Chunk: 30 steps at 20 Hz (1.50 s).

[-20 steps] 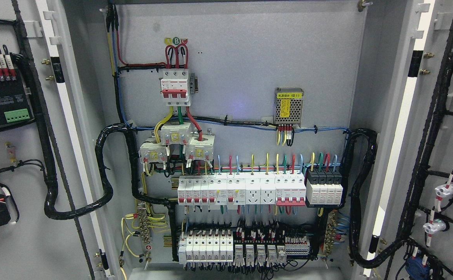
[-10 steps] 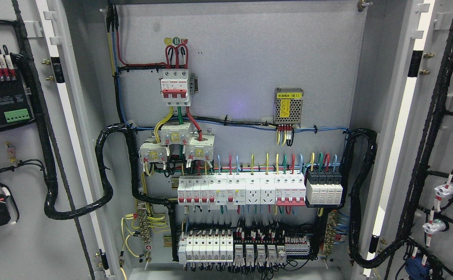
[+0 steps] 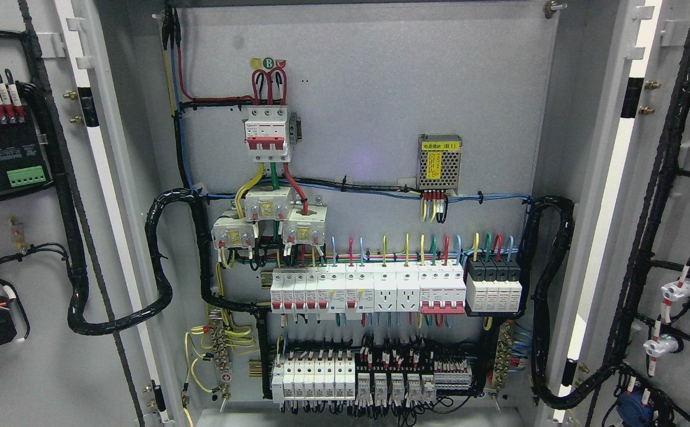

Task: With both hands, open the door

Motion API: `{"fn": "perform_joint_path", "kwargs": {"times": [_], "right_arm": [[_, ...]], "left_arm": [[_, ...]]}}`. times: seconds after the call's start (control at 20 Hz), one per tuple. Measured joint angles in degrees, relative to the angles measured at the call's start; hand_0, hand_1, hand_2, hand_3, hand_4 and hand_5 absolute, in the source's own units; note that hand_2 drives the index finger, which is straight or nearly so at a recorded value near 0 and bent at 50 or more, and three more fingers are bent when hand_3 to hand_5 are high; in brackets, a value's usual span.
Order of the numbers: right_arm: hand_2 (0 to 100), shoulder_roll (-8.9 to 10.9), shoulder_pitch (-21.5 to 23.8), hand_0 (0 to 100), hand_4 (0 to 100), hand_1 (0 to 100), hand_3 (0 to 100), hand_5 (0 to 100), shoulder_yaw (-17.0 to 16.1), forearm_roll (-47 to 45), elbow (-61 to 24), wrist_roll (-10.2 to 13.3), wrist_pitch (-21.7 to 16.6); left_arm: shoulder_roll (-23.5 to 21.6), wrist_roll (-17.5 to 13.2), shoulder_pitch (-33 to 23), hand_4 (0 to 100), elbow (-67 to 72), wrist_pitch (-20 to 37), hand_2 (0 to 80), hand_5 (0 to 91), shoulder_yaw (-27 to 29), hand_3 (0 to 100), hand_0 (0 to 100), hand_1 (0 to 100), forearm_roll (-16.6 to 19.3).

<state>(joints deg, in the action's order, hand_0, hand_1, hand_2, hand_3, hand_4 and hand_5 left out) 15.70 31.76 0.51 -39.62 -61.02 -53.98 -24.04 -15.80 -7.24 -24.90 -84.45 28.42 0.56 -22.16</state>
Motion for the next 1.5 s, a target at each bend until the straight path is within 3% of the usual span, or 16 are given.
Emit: {"fn": "perform_joint_path", "kwargs": {"times": [0.2,0.55,1.1,1.5], "right_arm": [[0,-1.87,-4.1,0,0,0,0,0,1.8,4.0,8.0,2.3,0.6],[0,-4.65,-10.0,0,0,0,0,0,3.4,9.7,21.1,5.2,5.8],[0,-7.26,-18.0,0,0,0,0,0,4.5,11.9,38.2,15.9,10.8],[0,-7.18,-21.2,0,0,0,0,0,5.0,15.4,45.2,26.8,14.0]], "left_arm": [[0.4,-0.4,-3.0,4,3.0,0.0,0.0,0.0,-0.9,0,0,0,0.3],[0.9,-0.7,-7.0,4,8.4,0.0,0.0,0.0,-2.6,0,0,0,0.6],[1.6,-2.6,-8.5,4,19.9,-0.3,0.0,0.0,-4.4,0,0,0,2.1],[2.6,-2.7,-1.9,4,32.5,-5.6,0.0,0.0,-5.5,0,0,0,2.6]]}}
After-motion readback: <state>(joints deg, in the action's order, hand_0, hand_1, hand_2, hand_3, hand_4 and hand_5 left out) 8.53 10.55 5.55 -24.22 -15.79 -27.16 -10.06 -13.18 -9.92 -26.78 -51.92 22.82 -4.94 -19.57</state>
